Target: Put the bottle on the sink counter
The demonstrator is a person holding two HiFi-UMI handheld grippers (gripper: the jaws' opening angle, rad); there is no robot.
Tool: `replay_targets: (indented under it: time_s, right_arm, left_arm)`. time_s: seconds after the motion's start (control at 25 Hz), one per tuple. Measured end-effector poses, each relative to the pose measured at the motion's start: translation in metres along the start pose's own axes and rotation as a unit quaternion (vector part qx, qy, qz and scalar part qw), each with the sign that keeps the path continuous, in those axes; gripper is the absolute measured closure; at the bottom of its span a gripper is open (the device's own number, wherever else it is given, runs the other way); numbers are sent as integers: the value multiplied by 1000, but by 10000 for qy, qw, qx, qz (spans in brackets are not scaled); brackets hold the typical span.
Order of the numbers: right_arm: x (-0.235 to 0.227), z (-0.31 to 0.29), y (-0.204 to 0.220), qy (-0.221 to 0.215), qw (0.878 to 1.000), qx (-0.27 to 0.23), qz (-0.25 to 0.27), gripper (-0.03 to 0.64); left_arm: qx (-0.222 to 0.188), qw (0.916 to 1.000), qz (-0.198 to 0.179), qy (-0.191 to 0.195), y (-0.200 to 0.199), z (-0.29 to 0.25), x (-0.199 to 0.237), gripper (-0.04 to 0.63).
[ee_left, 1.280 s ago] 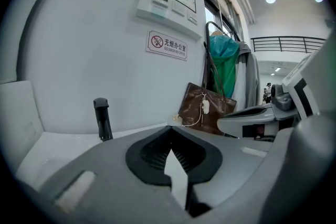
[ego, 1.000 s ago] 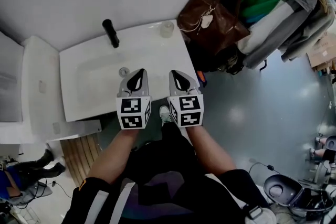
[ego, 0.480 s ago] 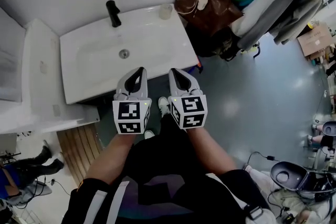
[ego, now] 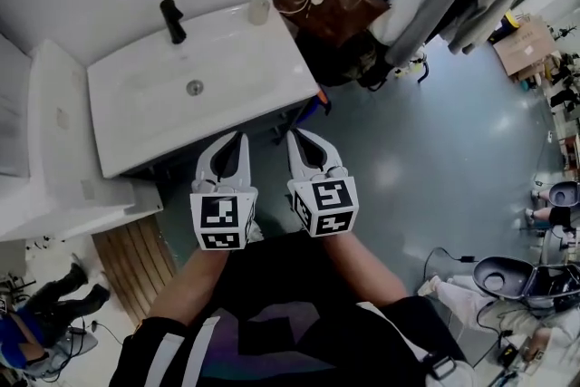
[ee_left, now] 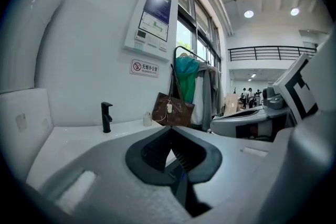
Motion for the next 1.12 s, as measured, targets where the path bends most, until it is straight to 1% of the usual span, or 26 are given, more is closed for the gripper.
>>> replay_targets:
  time_s: [0.2, 0.48, 0.64, 0.92, 1.12]
  right_arm:
    - [-20, 28, 8, 47, 10000, 11, -1, 617]
    - [-52, 72, 18, -31, 10000, -53, -32, 617]
    - [-75, 102, 22, -93, 9999, -97, -43, 617]
    - [-112, 156, 32, -288, 9994, -188, -36, 617]
    - [-129, 192, 58, -439, 9989, -182, 1, 617]
  left_arm:
    - [-4, 9998, 86, 194, 1, 0, -36, 594]
    - [-36, 9998, 27, 213, -1, 1, -89, 594]
    - [-95, 9997, -85, 184, -4, 5, -127, 594]
    - [-29, 10000, -82, 5, 8, 21, -193, 594]
    - [-76, 10000, -31, -34, 25, 30, -231, 594]
Point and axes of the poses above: the fingertips, and each gripper's own axes: z backward along the fingers, x to its left, y out of its underside, the point moved 5 cm from there along z, backward along the fingers, and after that the axes turned 14 degrees about y, right-handed, at the moved point
